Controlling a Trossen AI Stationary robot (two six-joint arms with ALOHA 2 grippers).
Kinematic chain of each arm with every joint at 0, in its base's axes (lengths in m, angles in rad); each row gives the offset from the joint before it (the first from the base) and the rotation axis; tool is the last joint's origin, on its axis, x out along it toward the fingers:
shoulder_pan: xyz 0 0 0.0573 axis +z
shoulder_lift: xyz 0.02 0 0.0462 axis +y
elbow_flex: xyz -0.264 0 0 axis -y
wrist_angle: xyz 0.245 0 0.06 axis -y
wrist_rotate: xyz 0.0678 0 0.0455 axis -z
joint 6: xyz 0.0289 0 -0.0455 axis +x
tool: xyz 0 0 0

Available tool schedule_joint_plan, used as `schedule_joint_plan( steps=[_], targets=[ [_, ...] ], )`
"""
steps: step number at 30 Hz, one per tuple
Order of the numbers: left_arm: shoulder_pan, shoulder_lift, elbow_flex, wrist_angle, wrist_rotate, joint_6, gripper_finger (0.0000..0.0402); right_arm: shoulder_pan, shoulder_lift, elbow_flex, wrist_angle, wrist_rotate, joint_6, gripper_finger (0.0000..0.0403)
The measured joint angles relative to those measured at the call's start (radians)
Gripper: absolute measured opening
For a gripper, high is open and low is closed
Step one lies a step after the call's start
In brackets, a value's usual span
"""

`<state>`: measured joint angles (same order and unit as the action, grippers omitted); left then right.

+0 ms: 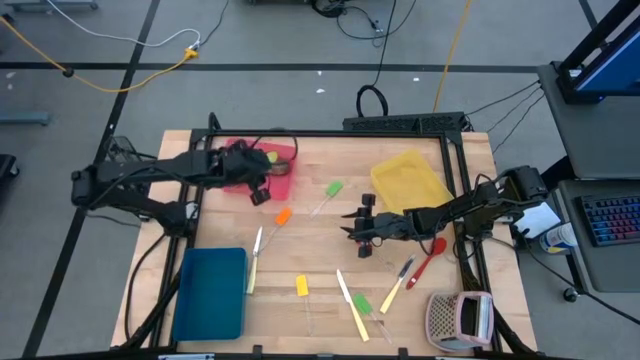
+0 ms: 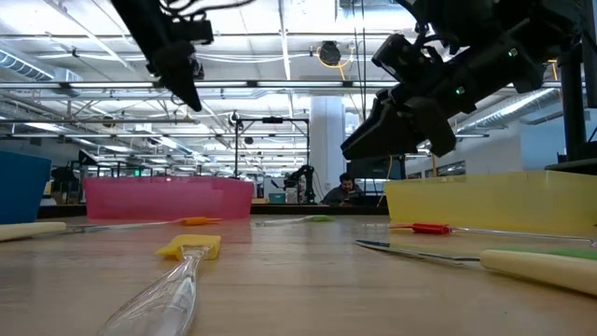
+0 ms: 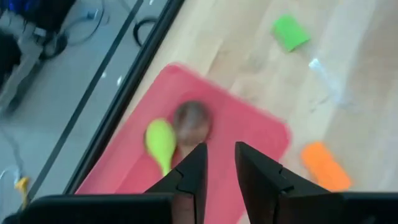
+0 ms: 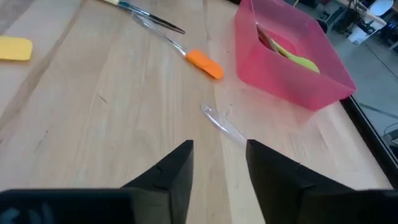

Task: Pick & Place Kitchen Items
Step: Put the red serving spoon into the red bin

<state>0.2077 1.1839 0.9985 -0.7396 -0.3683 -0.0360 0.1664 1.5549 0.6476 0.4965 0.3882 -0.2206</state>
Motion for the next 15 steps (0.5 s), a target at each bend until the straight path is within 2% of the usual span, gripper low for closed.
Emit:
schedule_joint_plan(
  steps=[7, 11, 15],
  targets=[
    [-0.131, -0.01, -0.046, 0.072, 0.0, -0.026, 0.0088, 0.036, -0.029, 0.0, 0.023, 0.002, -0.055, 0.0205],
    [-0.192, -0.004, -0.121, 0.219, 0.002, -0.046, 0.0088, 0.084, -0.099, 0.0, 0.007, 0.002, -0.061, 0.0215],
    [-0.246, -0.004, -0.228, 0.419, 0.024, -0.042, 0.0088, 0.131, -0.201, 0.0, -0.089, 0.001, -0.06, 0.0213]
  ],
)
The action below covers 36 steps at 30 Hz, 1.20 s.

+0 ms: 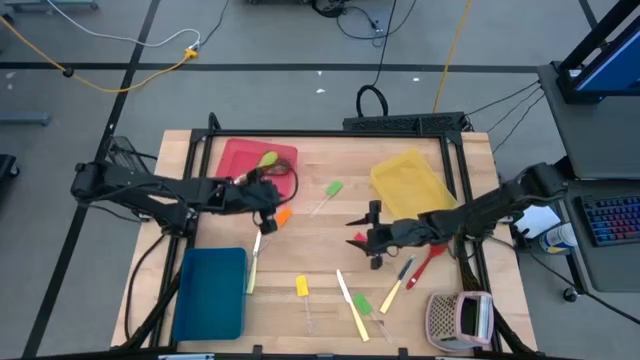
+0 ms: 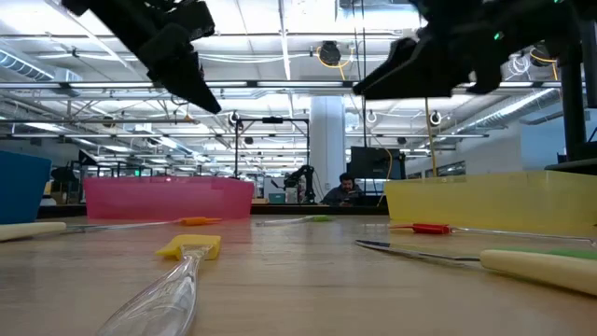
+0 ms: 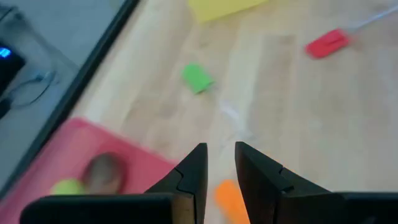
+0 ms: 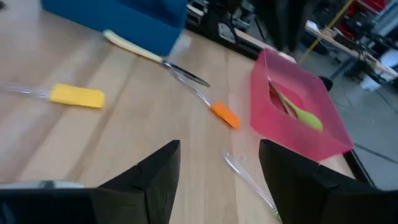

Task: Pick & Place Kitchen Items
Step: Put the red serving spoon into the red bin

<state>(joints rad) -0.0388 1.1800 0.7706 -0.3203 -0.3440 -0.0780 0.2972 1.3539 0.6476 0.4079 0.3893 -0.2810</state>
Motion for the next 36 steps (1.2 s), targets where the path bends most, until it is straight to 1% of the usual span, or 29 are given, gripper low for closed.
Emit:
schedule_joint_plan(
  steps=[4, 7, 11, 13, 17, 19, 21, 23, 25, 27, 36],
  targets=[
    [-0.046, 0.001, -0.093, 0.166, 0.018, 0.001, 0.0088, 0.03, -0.094, 0.0, -0.156, -0.018, 0.04, 0.0211],
    [-0.063, 0.001, -0.131, 0.254, 0.009, -0.002, 0.0088, 0.033, -0.147, 0.0, -0.31, -0.12, 0.069, 0.0211],
    [-0.068, 0.0, -0.136, 0.276, 0.004, -0.034, 0.0088, 0.032, -0.185, 0.0, -0.431, -0.252, 0.151, 0.0211],
    [-0.068, 0.0, -0.136, 0.27, 0.019, -0.105, 0.0088, 0.032, -0.193, 0.0, -0.462, -0.268, 0.178, 0.021],
    [-0.067, -0.001, -0.136, 0.273, 0.136, -0.369, 0.0088, 0.032, -0.197, 0.0, -0.489, -0.259, 0.188, 0.021],
    [-0.068, -0.001, -0.136, 0.272, 0.18, -0.427, 0.0088, 0.032, -0.196, 0.0, -0.495, -0.259, 0.176, 0.021],
    [-0.068, -0.001, -0.136, 0.272, 0.177, -0.356, 0.0088, 0.032, -0.197, 0.0, -0.488, -0.256, 0.155, 0.021],
    [-0.068, -0.001, -0.136, 0.277, 0.128, -0.282, 0.0088, 0.032, -0.197, 0.0, -0.487, -0.255, 0.143, 0.021],
    [-0.067, -0.001, -0.135, 0.287, 0.09, -0.248, 0.0088, 0.032, -0.197, 0.0, -0.487, -0.256, 0.147, 0.021],
    [-0.067, -0.001, -0.135, 0.29, 0.076, -0.24, 0.0088, 0.032, -0.197, 0.0, -0.487, -0.256, 0.161, 0.021],
    [-0.067, 0.0, -0.135, 0.289, 0.073, -0.239, 0.0088, 0.032, -0.197, 0.0, -0.487, -0.256, 0.182, 0.021]
  ],
)
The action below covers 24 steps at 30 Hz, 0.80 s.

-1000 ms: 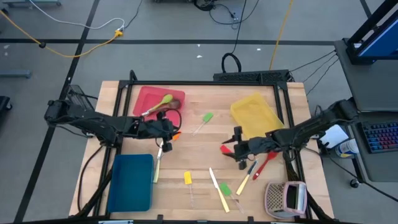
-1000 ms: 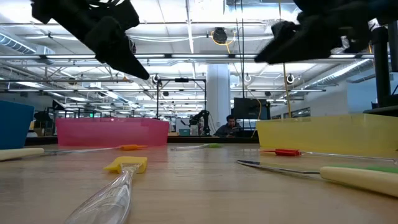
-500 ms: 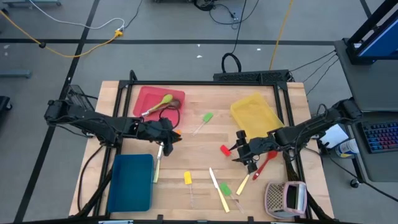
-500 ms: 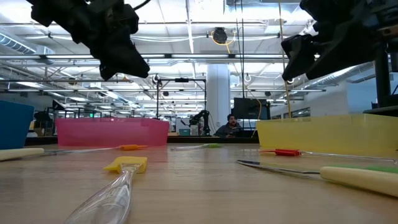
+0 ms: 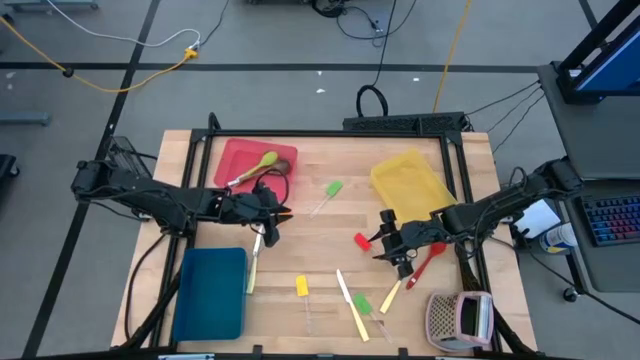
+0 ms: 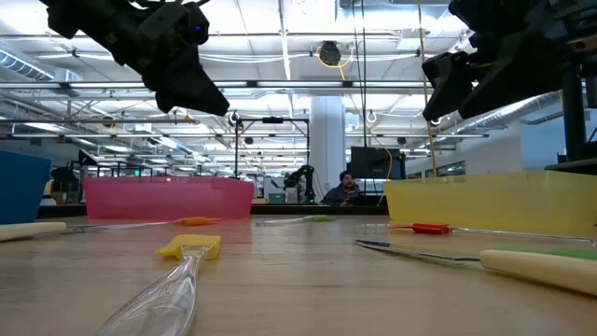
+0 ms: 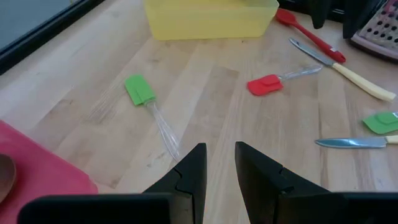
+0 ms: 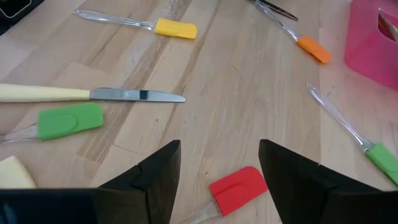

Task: Pick & Place Kitchen Items
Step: Put the red serving spoon into the red bin

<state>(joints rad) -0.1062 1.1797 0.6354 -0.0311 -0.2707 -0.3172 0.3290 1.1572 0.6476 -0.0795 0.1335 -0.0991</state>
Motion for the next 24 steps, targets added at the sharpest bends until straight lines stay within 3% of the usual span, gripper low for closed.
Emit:
schedule_joint_plan(
  steps=[24],
  targets=[
    [0.0, 0.0, 0.001, -0.001, 0.0, 0.0, 0.0088, -0.002, 0.001, 0.0, 0.008, 0.0, 0.022, 0.021]
  ],
)
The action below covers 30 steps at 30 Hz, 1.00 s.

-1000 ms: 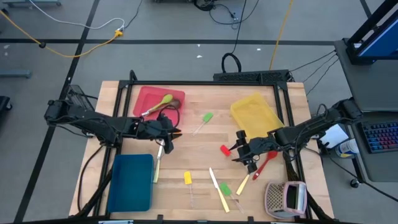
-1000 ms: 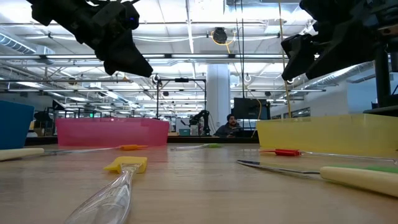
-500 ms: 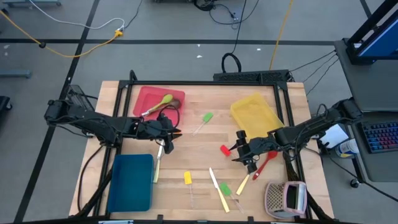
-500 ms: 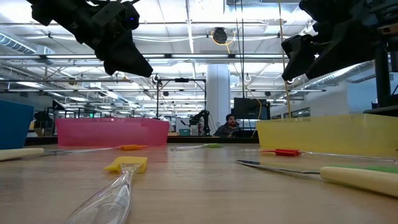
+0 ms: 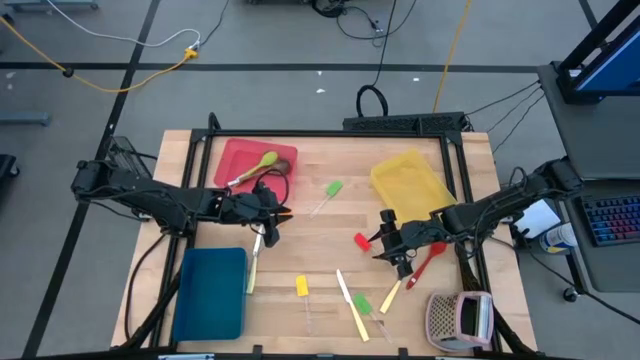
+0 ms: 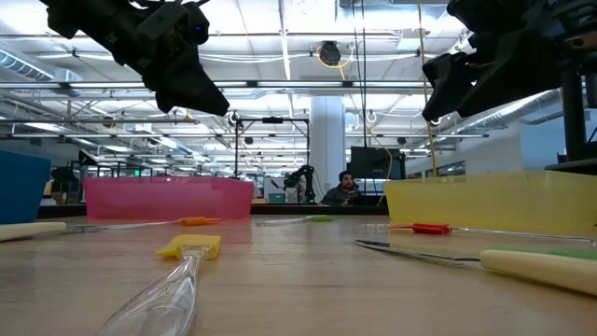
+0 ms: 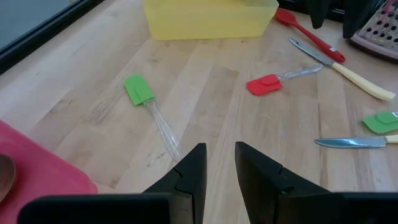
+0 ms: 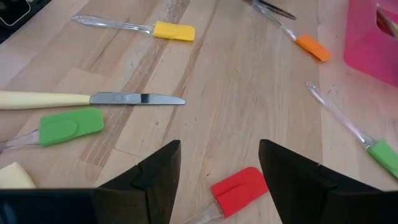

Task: Pick & Place Kitchen Items
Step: Put the red serving spoon into the red bin

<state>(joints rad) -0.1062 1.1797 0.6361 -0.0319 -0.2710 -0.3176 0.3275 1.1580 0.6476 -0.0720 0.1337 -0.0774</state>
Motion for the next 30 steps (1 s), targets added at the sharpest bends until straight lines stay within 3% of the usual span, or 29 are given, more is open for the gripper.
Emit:
schedule_joint_plan(
  steps=[4, 9, 14, 18, 30],
  targets=[
    [0.0, 0.0, 0.0, 0.0, 0.0, 0.0, 0.0088, 0.0, 0.0, 0.0, 0.042, -0.011, -0.048, 0.021],
    [0.0, 0.001, 0.0, 0.014, 0.0, 0.0, 0.0088, 0.002, 0.0, 0.0, 0.078, -0.15, -0.088, 0.021],
    [0.0, 0.001, 0.0, 0.062, 0.0, 0.0, 0.0088, 0.007, 0.0, 0.0, 0.04, -0.218, -0.047, 0.021],
    [0.0, 0.001, 0.001, 0.095, -0.001, 0.016, 0.0088, 0.029, 0.0, 0.0, -0.062, -0.272, 0.002, 0.021],
    [0.016, 0.001, 0.001, 0.107, -0.031, 0.077, 0.0088, 0.132, 0.0, -0.002, -0.523, -0.272, 0.039, 0.021]
  ],
)
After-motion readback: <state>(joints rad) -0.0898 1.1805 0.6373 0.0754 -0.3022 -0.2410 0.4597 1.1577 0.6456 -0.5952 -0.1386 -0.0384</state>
